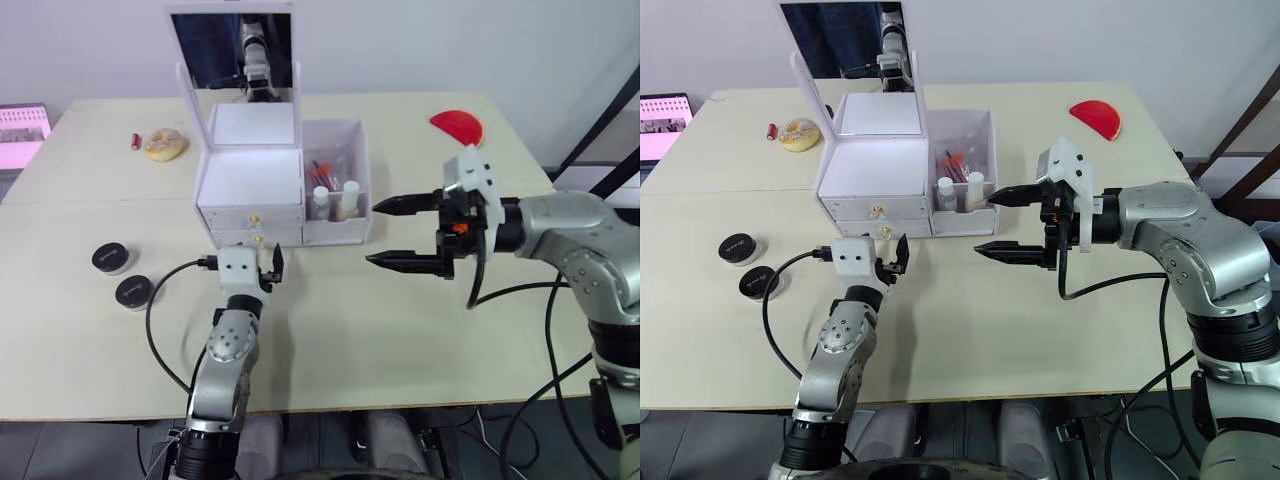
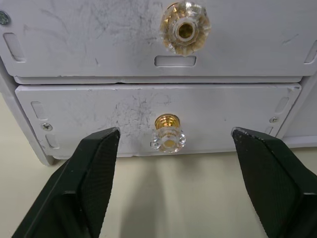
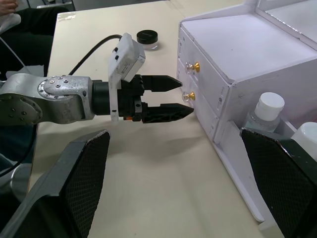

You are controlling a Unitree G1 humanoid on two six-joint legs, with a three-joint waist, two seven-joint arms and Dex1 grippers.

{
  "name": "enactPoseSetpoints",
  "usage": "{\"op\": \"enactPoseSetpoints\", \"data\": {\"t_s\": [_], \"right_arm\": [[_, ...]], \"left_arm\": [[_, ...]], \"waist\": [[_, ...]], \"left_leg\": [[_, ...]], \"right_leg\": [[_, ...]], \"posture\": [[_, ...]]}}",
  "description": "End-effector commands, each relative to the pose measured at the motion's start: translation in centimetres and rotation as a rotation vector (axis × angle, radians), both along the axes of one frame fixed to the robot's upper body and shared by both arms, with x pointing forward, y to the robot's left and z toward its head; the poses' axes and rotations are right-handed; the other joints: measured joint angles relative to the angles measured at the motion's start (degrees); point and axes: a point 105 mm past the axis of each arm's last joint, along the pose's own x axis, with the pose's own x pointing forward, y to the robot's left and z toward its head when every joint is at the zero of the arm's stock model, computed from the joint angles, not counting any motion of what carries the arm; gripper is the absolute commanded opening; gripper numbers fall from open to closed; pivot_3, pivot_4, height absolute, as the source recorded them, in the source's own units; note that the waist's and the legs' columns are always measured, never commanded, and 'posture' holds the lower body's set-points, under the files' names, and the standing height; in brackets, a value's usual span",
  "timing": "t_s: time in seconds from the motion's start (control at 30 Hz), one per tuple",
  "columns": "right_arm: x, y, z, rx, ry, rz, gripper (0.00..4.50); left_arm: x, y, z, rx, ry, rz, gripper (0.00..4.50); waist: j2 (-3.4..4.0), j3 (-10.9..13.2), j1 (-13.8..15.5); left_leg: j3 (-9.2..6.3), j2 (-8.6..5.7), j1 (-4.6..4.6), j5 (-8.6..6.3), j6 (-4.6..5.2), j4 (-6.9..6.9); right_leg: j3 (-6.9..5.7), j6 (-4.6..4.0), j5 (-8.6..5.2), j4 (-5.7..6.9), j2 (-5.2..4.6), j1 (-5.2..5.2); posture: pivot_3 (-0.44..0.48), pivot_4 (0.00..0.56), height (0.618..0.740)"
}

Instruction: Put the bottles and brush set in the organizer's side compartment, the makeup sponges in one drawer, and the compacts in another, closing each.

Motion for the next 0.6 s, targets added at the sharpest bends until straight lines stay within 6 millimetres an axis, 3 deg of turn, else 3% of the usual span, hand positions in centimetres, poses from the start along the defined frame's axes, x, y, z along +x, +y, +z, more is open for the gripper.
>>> {"op": "enactPoseSetpoints", "data": {"t_s": [0.03, 0.27, 0.37, 0.53, 0.6], "right_arm": [[-0.4, 0.17, 0.86, 0.009, -0.042, 0.011, 4.5], [-0.47, 0.1, 0.93, 0.008, -0.046, 0.003, 4.5], [-0.5, 0.11, 1.0, 0.011, -0.048, 0.002, 4.5], [-0.48, 0.06, 0.97, 0.01, -0.049, -0.002, 4.5], [-0.45, 0.05, 0.95, 0.01, -0.049, -0.003, 4.5]], "left_arm": [[0.28, 0.04, 0.71, 0.0, -0.025, 0.001, 3.75], [0.69, -0.51, 0.85, -0.012, -0.031, -0.022, 3.75], [0.65, -0.38, 0.91, -0.016, -0.035, -0.021, 3.02], [0.65, -0.36, 1.04, -0.019, -0.043, -0.021, 0.47], [0.67, -0.33, 1.06, -0.019, -0.044, -0.02, 0.26]], "waist": [[0.0, 0.0, 0.0], [0.0, 0.0, 0.0], [0.0, 0.0, 0.0], [0.0, 0.0, 0.0], [0.0, 0.0, 0.0]], "left_leg": [[0.0, 0.0, 0.0, 0.0, 0.0, 0.0], [0.0, 0.0, 0.0, 0.0, 0.0, 0.0], [0.0, 0.0, 0.0, 0.0, 0.0, -0.01], [0.0, 0.0, 0.0, 0.0, 0.0, 0.0], [0.0, 0.0, -0.01, 0.0, 0.0, 0.0]], "right_leg": [[0.0, 0.0, 0.0, 0.0, 0.0, 0.0], [0.0, 0.0, 0.0, 0.0, 0.0, 0.0], [0.0, 0.0, 0.0, 0.0, 0.0, 0.0], [0.0, 0.0, 0.0, 0.0, 0.0, 0.0], [0.0, 0.0, 0.0, -0.01, 0.0, 0.0]], "posture": [[0.0, 0.15, 0.739], [0.0, 0.15, 0.739], [0.0, 0.15, 0.739], [0.0, 0.15, 0.739], [0.0, 0.15, 0.739]]}}
